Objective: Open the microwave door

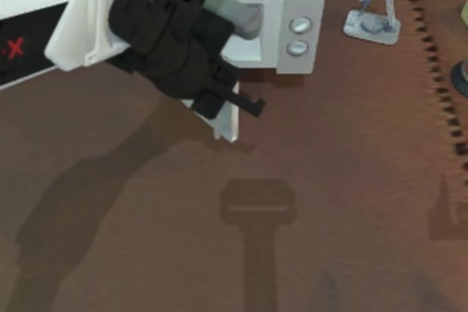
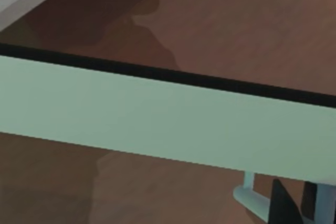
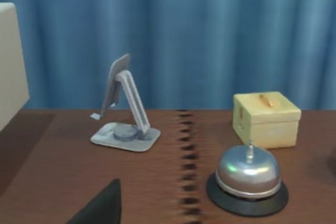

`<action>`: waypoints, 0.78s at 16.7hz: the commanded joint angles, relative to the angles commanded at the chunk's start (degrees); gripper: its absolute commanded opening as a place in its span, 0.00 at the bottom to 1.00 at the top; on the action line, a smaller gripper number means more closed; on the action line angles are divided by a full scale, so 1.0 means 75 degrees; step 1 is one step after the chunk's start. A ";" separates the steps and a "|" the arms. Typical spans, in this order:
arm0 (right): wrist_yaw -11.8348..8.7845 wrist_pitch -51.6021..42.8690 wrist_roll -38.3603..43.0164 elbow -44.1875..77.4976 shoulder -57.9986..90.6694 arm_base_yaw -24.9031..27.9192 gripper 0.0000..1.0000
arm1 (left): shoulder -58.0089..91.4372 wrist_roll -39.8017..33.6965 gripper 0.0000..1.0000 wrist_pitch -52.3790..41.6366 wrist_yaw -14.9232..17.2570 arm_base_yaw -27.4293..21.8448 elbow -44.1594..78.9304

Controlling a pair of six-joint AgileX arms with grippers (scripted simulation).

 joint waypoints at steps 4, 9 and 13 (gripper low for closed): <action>0.0000 0.0000 0.0000 0.0000 0.0000 0.0000 1.00 | 0.0006 -0.0003 0.00 -0.0003 0.0061 -0.0027 -0.0027; 0.0000 0.0000 0.0000 0.0000 0.0000 0.0000 1.00 | -0.0290 0.0811 0.00 -0.0053 0.0470 0.0289 -0.0375; 0.0000 0.0000 0.0000 0.0000 0.0000 0.0000 1.00 | -0.0447 0.1156 0.00 -0.0048 0.0664 0.0429 -0.0503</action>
